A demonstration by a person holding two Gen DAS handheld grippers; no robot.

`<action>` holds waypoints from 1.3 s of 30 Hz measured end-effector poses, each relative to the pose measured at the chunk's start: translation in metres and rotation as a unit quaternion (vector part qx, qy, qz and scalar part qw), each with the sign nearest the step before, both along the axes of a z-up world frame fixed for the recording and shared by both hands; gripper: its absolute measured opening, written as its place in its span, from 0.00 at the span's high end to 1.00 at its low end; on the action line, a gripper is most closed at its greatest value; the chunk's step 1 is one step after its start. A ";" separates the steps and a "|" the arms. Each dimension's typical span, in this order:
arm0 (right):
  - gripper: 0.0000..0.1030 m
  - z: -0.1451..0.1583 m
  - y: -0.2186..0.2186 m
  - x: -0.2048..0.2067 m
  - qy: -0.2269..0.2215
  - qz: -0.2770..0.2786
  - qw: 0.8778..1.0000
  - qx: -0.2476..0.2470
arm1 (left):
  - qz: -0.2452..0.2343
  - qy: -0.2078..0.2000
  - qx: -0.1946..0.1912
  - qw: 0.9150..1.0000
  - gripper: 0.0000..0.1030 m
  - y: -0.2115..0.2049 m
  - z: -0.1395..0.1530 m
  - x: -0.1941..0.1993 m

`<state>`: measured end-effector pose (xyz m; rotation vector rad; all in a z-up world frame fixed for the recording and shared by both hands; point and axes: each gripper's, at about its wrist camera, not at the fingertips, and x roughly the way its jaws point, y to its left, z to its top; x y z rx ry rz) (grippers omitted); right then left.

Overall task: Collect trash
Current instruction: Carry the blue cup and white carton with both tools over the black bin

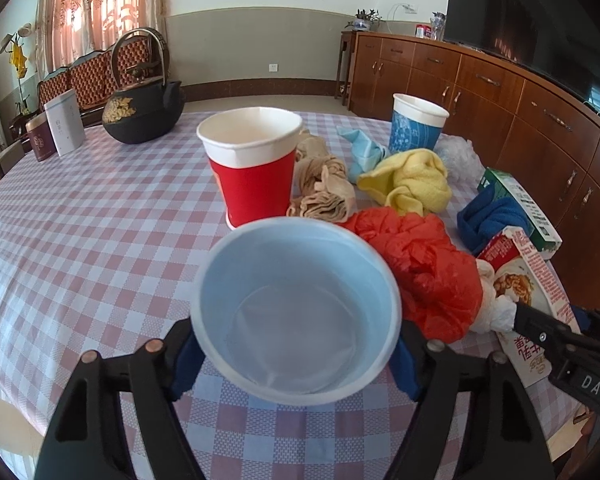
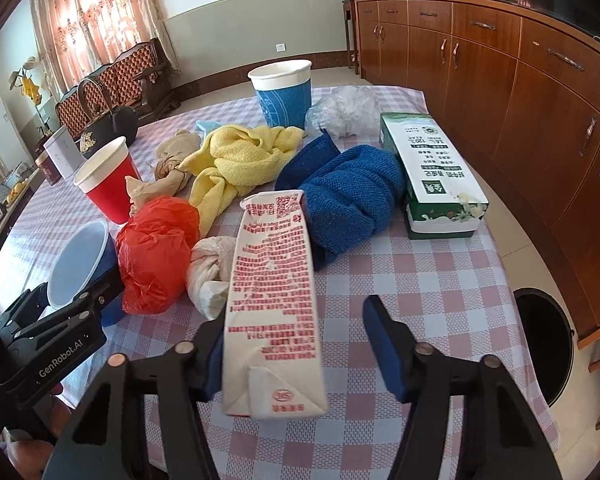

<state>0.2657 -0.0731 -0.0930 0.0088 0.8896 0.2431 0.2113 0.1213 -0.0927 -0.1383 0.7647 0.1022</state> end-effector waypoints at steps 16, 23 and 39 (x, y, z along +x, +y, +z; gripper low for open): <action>0.65 0.028 -0.026 -0.040 -0.038 0.013 0.998 0.044 | -0.008 -0.035 0.001 0.999 0.26 0.001 0.029 -0.036; 0.65 0.013 -0.048 -0.047 -0.011 0.001 0.999 0.053 | -0.044 -0.040 0.010 0.998 0.26 -0.034 0.035 -0.043; 0.65 -0.005 -0.046 -0.034 0.040 -0.003 0.997 0.060 | -0.056 -0.037 0.006 0.998 0.26 -0.048 0.034 -0.049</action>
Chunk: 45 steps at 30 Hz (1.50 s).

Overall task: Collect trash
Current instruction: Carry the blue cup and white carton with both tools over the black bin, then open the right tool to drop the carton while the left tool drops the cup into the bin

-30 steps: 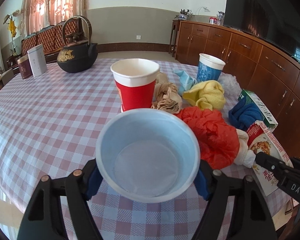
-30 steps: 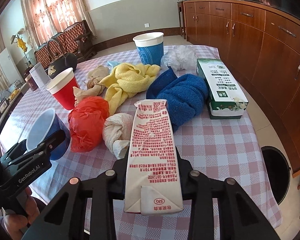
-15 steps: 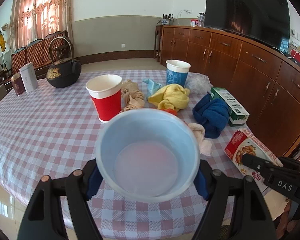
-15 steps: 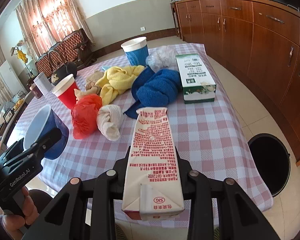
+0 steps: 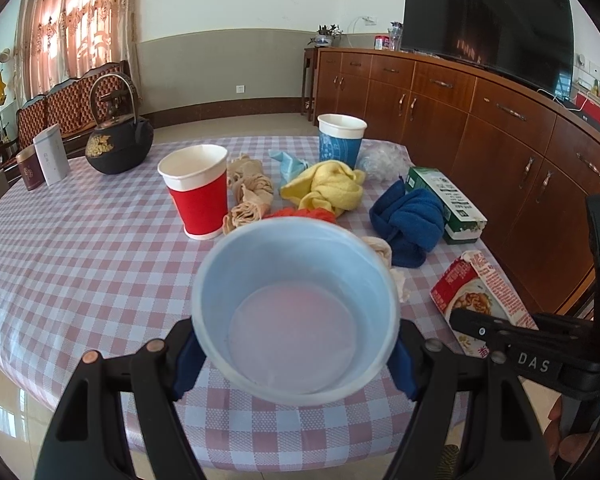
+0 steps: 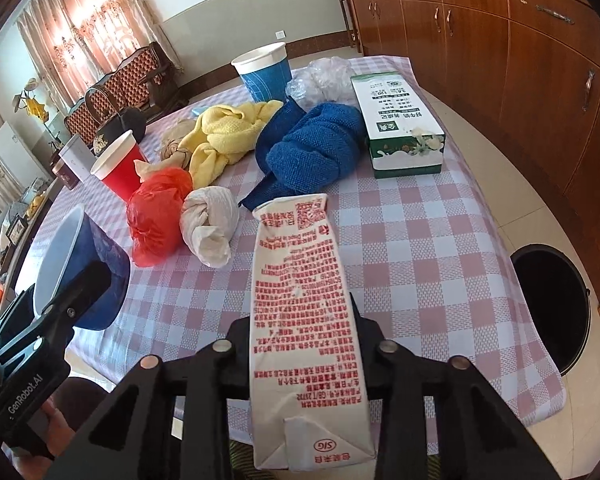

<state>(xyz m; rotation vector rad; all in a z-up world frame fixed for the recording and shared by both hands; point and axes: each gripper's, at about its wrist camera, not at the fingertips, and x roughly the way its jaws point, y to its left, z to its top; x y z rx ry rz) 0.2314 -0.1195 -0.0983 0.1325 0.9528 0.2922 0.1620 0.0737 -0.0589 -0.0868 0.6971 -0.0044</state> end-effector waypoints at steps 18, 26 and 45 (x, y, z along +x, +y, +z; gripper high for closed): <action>0.67 0.022 -0.221 -0.032 -0.048 -0.189 0.981 0.015 | -0.190 0.021 -0.046 0.980 0.26 -0.189 0.028 0.028; 0.67 -0.038 -0.323 0.003 0.023 -0.245 0.969 0.027 | -0.222 0.075 -0.073 0.969 0.26 -0.281 0.002 0.062; 0.41 -0.076 -0.404 0.029 0.050 -0.347 0.936 0.012 | -0.205 0.193 -0.040 0.959 0.15 -0.381 -0.094 0.125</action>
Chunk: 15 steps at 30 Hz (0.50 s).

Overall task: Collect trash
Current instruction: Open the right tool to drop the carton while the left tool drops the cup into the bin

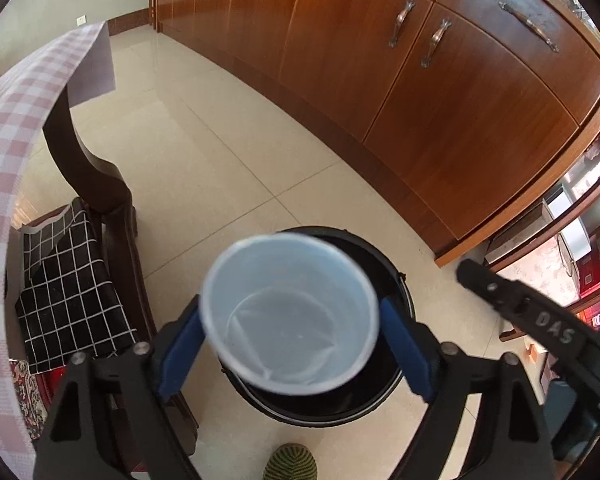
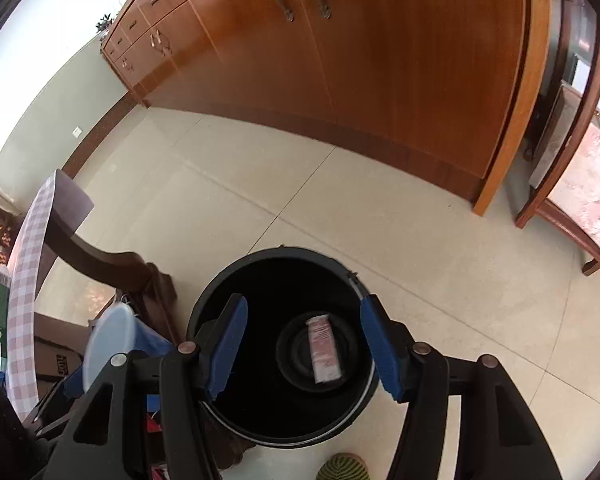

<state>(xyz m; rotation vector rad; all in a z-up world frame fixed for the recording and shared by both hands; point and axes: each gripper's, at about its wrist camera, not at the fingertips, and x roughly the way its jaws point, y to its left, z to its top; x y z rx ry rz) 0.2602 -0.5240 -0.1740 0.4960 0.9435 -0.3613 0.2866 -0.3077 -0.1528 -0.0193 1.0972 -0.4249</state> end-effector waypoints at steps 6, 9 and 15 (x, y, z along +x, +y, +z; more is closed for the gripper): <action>0.41 0.016 -0.003 -0.009 -0.013 -0.011 1.000 -0.019 | 0.001 -0.011 0.010 1.000 0.15 -0.003 0.008 -0.006; 0.41 0.023 -0.002 -0.012 -0.015 -0.011 1.000 -0.019 | 0.000 -0.047 0.008 0.999 0.15 -0.005 0.020 -0.012; 0.40 0.042 -0.001 -0.030 -0.034 -0.030 0.999 -0.026 | -0.014 -0.056 -0.011 0.998 0.15 -0.008 0.039 -0.023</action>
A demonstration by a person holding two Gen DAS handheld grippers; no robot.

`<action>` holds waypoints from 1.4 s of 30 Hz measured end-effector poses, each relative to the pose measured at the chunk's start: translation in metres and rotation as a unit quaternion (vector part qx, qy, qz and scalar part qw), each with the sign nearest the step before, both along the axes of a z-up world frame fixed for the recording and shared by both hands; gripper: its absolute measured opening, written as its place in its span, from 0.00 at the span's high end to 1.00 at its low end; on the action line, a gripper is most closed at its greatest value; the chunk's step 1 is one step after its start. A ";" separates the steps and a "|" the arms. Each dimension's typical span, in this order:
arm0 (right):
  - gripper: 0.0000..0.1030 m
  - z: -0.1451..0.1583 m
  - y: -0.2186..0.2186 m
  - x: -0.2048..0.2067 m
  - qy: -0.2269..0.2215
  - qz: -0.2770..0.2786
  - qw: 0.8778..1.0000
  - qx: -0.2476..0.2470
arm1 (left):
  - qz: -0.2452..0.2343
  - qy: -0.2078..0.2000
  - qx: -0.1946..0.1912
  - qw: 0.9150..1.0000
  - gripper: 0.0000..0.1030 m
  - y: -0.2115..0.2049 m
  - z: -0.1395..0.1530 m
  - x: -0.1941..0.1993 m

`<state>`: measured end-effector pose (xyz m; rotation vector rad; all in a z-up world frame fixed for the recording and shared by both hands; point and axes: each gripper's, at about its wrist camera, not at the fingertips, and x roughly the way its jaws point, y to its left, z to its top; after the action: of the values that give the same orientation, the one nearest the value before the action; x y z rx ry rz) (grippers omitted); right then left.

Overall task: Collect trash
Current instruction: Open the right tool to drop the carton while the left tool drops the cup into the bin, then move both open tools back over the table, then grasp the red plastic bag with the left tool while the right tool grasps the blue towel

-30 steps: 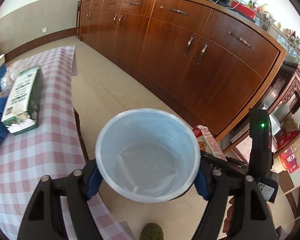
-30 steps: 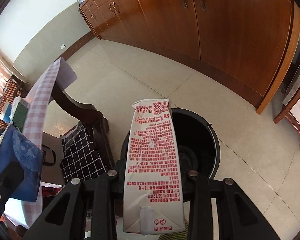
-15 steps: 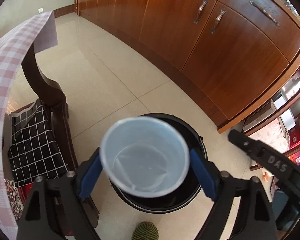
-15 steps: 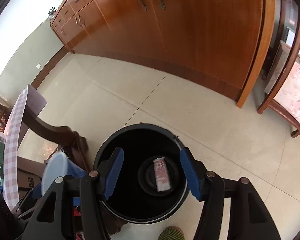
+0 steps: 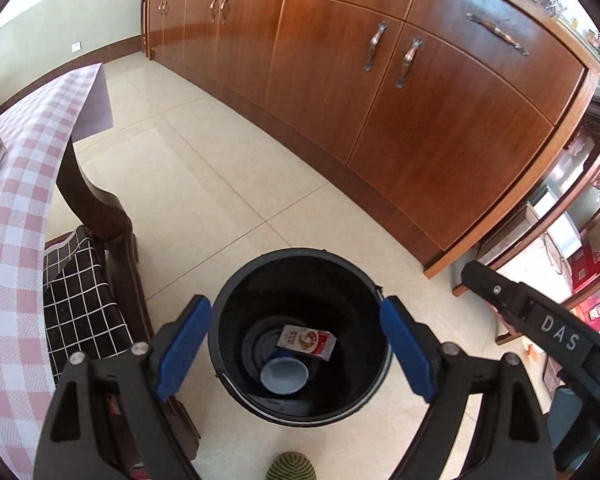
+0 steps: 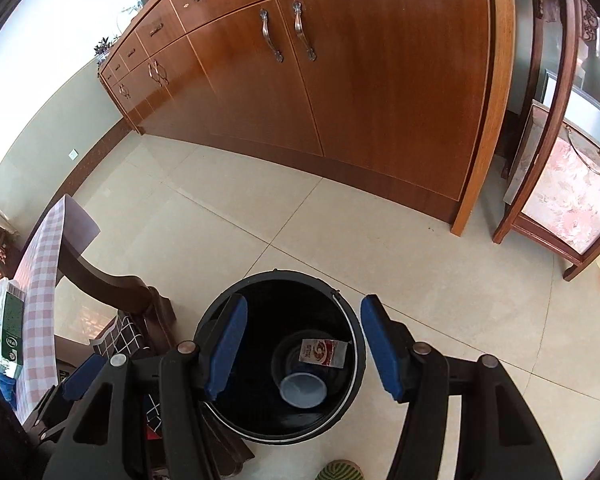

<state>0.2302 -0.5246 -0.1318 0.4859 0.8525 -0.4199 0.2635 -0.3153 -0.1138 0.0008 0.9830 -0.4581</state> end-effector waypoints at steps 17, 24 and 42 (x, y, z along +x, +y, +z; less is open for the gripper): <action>0.29 0.056 0.102 -0.047 -0.091 0.076 0.992 -0.049 | 0.075 -0.105 0.000 0.992 0.15 0.106 0.084 -0.047; 0.28 0.068 0.179 -0.034 -0.109 0.163 0.980 -0.044 | 0.151 -0.131 0.026 0.979 0.15 0.190 0.091 -0.054; 0.28 0.073 0.338 -0.001 -0.112 0.312 0.943 -0.039 | 0.295 -0.126 0.062 0.945 0.15 0.353 0.068 -0.055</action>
<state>0.2291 -0.1862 -0.0585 0.1651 0.7191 0.1847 0.2086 0.0380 -0.0453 -0.1169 0.7116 0.1552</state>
